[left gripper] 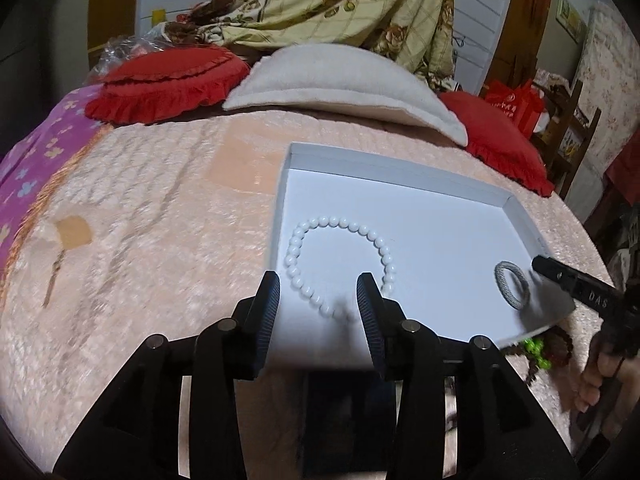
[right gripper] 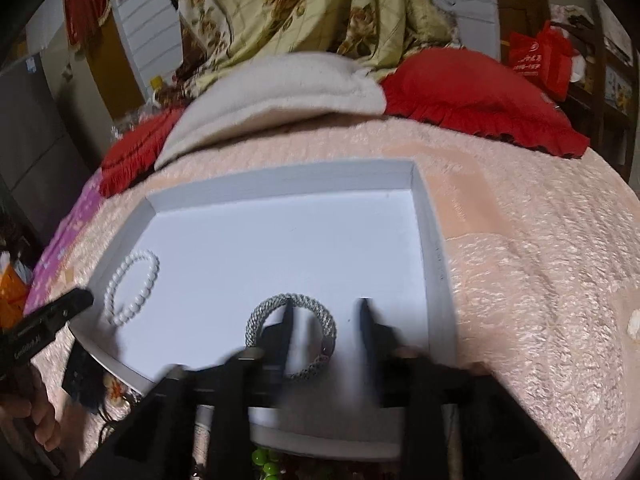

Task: Organize jewelry
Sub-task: 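Close the left tool on the black cord bracelet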

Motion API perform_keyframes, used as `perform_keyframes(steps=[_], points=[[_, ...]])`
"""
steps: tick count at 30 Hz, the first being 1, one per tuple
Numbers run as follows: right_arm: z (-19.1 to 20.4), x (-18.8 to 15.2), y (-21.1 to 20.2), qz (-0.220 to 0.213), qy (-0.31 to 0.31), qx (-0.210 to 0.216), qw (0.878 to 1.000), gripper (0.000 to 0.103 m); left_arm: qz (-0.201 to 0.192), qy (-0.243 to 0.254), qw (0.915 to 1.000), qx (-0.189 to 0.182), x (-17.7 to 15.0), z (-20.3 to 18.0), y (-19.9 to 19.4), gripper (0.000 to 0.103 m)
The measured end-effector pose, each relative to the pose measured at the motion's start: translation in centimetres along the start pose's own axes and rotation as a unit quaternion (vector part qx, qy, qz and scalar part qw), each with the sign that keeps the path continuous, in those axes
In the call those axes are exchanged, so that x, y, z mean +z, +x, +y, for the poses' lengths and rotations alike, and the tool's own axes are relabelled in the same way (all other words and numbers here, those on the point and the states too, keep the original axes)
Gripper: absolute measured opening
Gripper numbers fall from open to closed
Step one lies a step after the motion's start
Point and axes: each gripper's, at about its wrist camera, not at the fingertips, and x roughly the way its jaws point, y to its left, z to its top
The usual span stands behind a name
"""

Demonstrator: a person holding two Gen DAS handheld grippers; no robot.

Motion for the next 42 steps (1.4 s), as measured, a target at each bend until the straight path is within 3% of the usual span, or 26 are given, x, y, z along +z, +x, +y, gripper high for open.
perform_keyframes(steps=[6,11,20,26,28,32,34,38,42], points=[[-1.2,-0.8,-3.6,-0.049,0.032,-0.007,0.998,0.044,-0.006,0.007,0.9992,-0.04,-3.3,-0.9,-4.2,0.039],[-2.7,-3.5,-6.4,-0.041,0.055,-0.008,0.998,0.044,0.004,0.048,0.9954,-0.083,-6.9,-3.7,-6.9,0.039],[-2.4,-9.6,-8.7,-0.003,-0.007,-0.033,0.999,0.044,0.058,0.083,0.9917,-0.08,-9.2,-6.2,-4.2,0.039],[-2.5,-10.5,-8.5,0.0,-0.025,-0.04,0.999,0.044,0.066,0.071,0.9923,-0.077,-9.2,-5.9,-2.8,0.036],[-2.5,-10.3,-8.4,0.0,-0.02,-0.037,0.999,0.044,0.063,0.07,0.9928,-0.074,-9.0,-5.9,-2.5,0.03],[-2.0,-10.1,-8.0,0.001,-0.031,-0.037,0.999,0.044,0.065,0.075,0.9924,-0.072,-9.1,-6.0,-2.3,0.007],[-1.8,-10.1,-8.0,0.001,-0.035,-0.038,0.999,0.044,0.069,0.081,0.9911,-0.08,-9.2,-6.1,-2.4,0.002],[-1.9,-10.1,-8.0,0.002,-0.032,-0.025,0.999,0.044,0.046,0.1,0.9901,-0.087,-9.4,-6.8,-4.1,0.002],[-1.2,-9.8,-8.0,0.0,-0.05,0.038,0.998,0.044,0.036,0.087,0.9913,-0.092,-8.9,-6.2,-4.7,0.002]])
